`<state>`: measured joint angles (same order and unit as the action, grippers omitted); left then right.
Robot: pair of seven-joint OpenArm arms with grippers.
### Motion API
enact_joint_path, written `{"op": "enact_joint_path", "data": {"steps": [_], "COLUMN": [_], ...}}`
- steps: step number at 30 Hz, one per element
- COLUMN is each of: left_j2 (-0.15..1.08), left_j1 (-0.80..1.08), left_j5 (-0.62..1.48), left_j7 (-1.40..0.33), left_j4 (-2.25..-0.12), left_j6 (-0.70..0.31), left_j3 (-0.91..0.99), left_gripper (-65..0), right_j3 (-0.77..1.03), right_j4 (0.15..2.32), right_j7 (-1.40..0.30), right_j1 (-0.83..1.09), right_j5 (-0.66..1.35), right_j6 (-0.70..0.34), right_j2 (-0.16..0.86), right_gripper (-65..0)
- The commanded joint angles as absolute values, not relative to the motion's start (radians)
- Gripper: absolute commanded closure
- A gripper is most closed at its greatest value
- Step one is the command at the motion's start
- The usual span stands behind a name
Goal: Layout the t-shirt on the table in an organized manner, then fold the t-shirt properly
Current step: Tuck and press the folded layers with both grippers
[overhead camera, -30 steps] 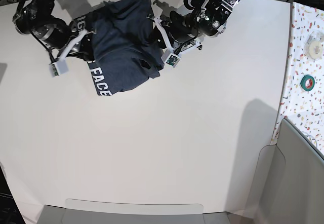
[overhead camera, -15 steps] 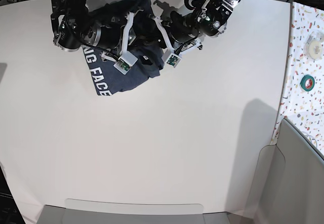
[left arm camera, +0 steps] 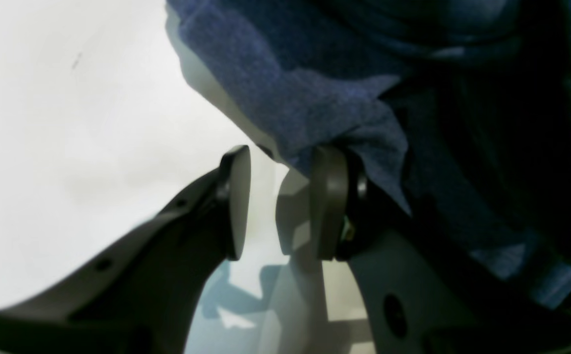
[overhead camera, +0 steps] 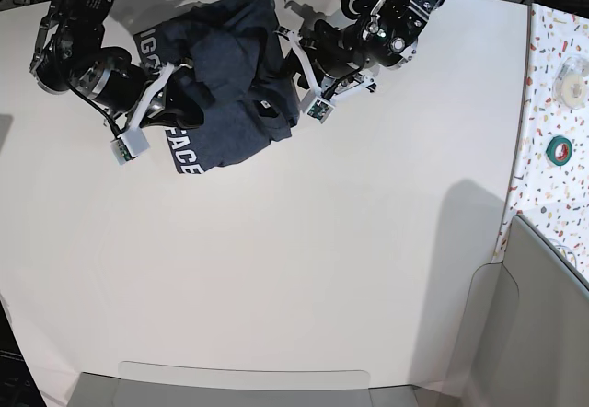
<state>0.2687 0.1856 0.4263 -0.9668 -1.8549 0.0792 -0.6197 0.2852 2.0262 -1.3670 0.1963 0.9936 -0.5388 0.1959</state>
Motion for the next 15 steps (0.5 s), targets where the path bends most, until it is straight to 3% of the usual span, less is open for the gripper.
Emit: {"op": "enact_joint_path", "data": {"steps": [1, 7, 15], "left_j2": [0.271, 0.272, 0.271], "left_j1": [0.185, 0.185, 0.183], "left_j5": [0.42, 0.42, 0.42], "left_j7": [-0.989, -0.989, -0.989], "left_j4": [-1.86, -1.86, -1.859], "left_j6": [0.085, 0.085, 0.085], "left_j3": [-0.619, -0.619, -0.618], "left_gripper": [-20.6, -20.6, -20.6], "right_j3": [0.295, 0.228, 0.028], "right_j4": [2.043, 2.041, 2.041], "right_j7": [-1.349, -1.351, -1.351], "right_j1": [0.199, 0.251, 0.259], "right_j5": [1.018, 0.928, 0.86], "right_j6": [-0.533, -0.446, -0.446], "right_j2": [0.202, 0.188, 0.179], "right_gripper": [0.0, 0.0, 0.0]}}
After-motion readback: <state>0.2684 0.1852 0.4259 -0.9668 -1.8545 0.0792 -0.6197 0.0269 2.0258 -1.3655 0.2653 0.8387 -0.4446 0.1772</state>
